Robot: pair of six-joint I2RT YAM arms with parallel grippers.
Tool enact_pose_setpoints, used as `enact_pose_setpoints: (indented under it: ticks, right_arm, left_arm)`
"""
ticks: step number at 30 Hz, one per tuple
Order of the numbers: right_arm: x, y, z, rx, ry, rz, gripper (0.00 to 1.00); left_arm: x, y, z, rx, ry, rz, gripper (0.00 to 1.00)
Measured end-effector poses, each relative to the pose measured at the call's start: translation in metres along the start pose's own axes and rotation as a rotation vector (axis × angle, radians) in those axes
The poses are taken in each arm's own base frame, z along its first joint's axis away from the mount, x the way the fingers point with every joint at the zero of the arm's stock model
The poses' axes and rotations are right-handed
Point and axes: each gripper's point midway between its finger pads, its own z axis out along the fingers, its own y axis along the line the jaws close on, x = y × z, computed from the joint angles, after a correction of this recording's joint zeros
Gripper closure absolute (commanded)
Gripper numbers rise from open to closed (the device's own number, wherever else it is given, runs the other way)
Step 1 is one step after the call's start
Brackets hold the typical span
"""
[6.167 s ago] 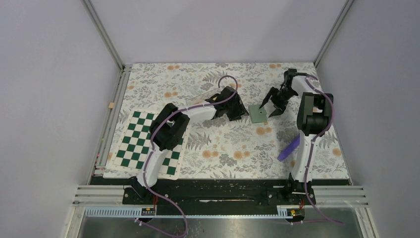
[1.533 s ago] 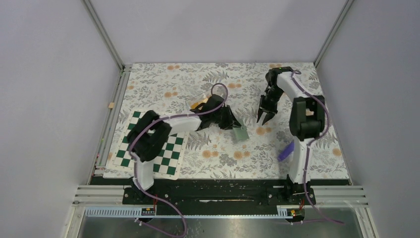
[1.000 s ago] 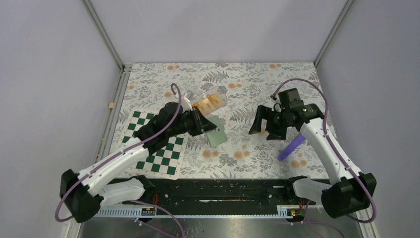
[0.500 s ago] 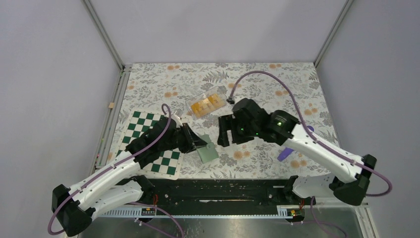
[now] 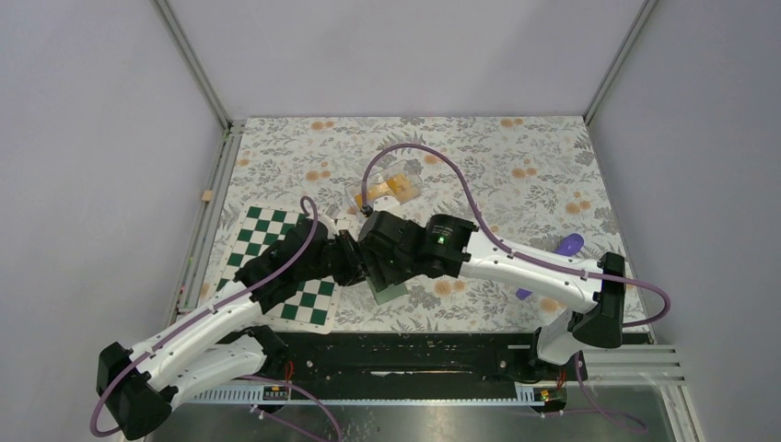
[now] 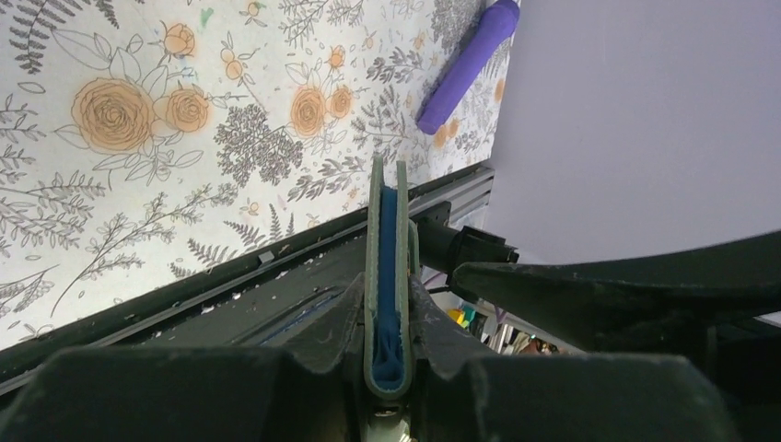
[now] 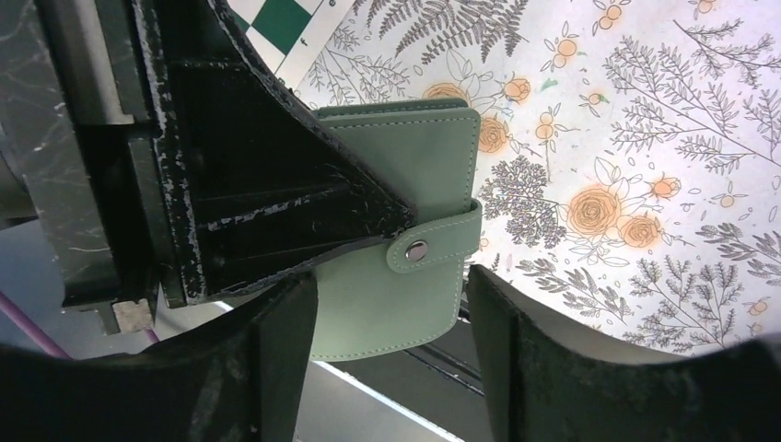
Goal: Put the credit cards into the card holder
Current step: Open the card holder.
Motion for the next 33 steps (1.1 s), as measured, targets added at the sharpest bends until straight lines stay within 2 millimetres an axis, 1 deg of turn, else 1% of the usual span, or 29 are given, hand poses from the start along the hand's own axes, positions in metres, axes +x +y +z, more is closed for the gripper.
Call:
enact_pose_setpoints:
  ticks: [2,5,8,10,11,14,17,18,19,23,26,28,30,31,33]
  right_arm:
    - [-0.001,-0.002,0.000,0.019,-0.012,-0.002,0.45]
    - [-0.001,-0.011,0.002,0.063,-0.024,-0.001,0.53]
    - [0.000,-0.017,0.005,0.096,-0.032,-0.002,0.56]
    - [0.000,-0.018,0.006,0.100,-0.036,0.000,0.57]
    - [-0.001,-0.017,0.006,0.100,-0.038,-0.001,0.59]
    - [-0.001,-0.017,0.006,0.101,-0.043,0.000,0.68]
    - [-0.002,-0.016,0.008,0.115,-0.051,0.006,0.82]
    - [-0.003,-0.017,0.008,0.129,-0.057,0.004,0.84]
    - [-0.005,-0.023,0.009,0.165,-0.066,-0.006,0.86]
    - [-0.002,-0.059,0.020,0.341,-0.044,-0.032,0.88]
    - [0.001,-0.077,0.025,0.387,-0.021,-0.016,0.87]
    - [0.003,-0.091,0.023,0.405,-0.012,0.002,0.86]
    - [0.006,-0.110,0.019,0.413,-0.004,0.028,0.75]
    - [0.007,-0.118,0.015,0.404,-0.002,0.046,0.73]
    - [0.008,-0.127,0.005,0.359,-0.012,0.075,0.73]
  left_arm:
    - [0.001,0.000,0.002,0.009,0.003,-0.011,1.00]
    - [0.001,-0.004,0.002,0.027,0.007,-0.024,1.00]
    - [0.001,-0.005,0.001,0.032,0.005,-0.027,1.00]
    - [0.001,-0.005,0.001,0.033,0.001,-0.027,1.00]
    - [0.001,-0.005,0.000,0.034,0.000,-0.026,1.00]
    - [0.000,-0.006,0.000,0.037,-0.002,-0.026,1.00]
    - [0.000,-0.006,0.000,0.037,-0.002,-0.026,1.00]
    - [0.000,-0.006,0.000,0.036,-0.004,-0.026,1.00]
    - [0.001,-0.006,-0.001,0.038,0.003,-0.027,1.00]
    - [0.008,-0.014,-0.008,0.075,0.032,-0.018,1.00]
    - [0.009,-0.015,-0.009,0.080,0.034,-0.017,1.00]
    - [0.010,-0.015,-0.009,0.080,0.041,-0.015,1.00]
    - [0.012,-0.014,-0.010,0.082,0.050,-0.004,1.00]
    - [0.013,-0.014,-0.010,0.083,0.054,0.002,1.00]
    - [0.014,-0.014,-0.010,0.084,0.062,0.019,1.00]
